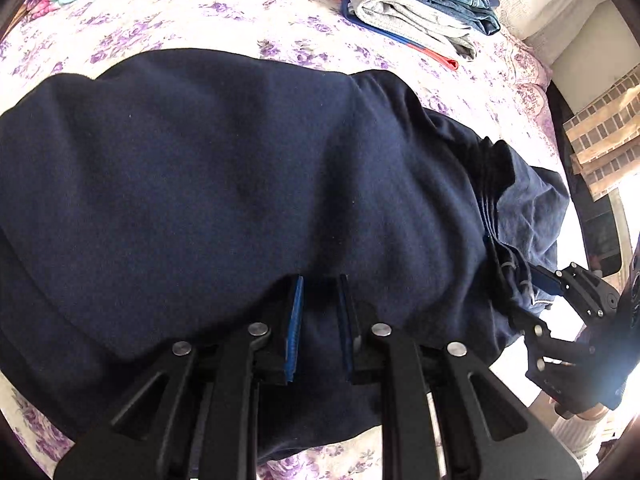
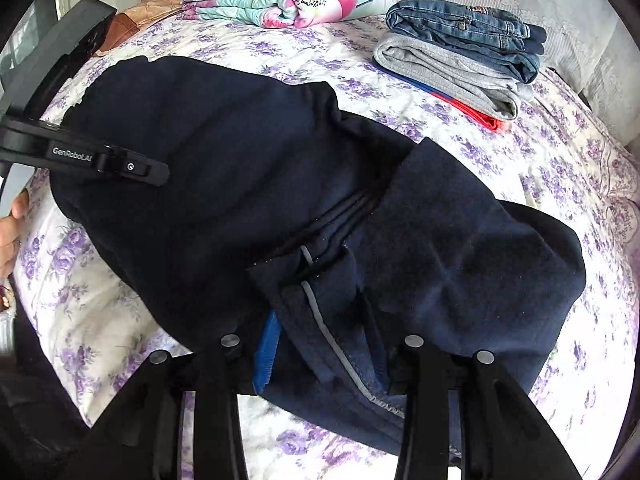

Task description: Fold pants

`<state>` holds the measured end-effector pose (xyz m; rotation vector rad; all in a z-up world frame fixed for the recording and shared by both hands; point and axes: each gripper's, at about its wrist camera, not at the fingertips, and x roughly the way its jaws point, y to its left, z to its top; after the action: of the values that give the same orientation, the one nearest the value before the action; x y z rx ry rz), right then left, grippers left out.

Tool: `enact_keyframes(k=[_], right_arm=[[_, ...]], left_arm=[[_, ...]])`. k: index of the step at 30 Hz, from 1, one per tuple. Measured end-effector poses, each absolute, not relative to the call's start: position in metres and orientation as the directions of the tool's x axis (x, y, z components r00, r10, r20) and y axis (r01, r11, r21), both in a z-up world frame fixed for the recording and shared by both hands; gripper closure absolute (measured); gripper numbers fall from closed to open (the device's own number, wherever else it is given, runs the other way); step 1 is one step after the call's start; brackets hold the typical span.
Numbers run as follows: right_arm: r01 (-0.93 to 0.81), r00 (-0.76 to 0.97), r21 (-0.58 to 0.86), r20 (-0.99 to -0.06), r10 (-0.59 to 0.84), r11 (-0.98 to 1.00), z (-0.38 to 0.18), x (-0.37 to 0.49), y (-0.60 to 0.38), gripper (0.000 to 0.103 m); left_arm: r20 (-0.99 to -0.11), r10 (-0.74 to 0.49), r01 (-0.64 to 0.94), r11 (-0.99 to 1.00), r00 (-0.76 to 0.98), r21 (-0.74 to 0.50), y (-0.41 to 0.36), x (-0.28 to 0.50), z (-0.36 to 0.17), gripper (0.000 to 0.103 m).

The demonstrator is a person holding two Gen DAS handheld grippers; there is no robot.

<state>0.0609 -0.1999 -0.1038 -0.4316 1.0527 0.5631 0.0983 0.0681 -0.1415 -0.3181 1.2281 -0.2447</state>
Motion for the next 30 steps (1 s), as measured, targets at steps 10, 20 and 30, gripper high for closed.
enact_keyframes(k=[10,20,30], right_arm=[[-0.463,0.508,-0.038,-0.830,0.230,0.886,-0.051,0.103,-0.219,0.079],[-0.379,0.397,0.021,-0.899,0.183,0.925,-0.121,0.159,-0.217,0.095],[-0.425,0.353,0.182,-0.869,0.348,0.887,-0.078,0.158,-0.208,0.076]], left_arm=[[-0.872,-0.368,0.024,0.924,0.323,-0.381,0.067,0.097,-0.141,0.087],[-0.856,-0.415,0.034,0.904,0.310,-0.426,0.075,0.097,-0.146,0.087],[-0.858,-0.422,0.036,0.902,0.294,-0.431,0.081,0.092,-0.131,0.070]])
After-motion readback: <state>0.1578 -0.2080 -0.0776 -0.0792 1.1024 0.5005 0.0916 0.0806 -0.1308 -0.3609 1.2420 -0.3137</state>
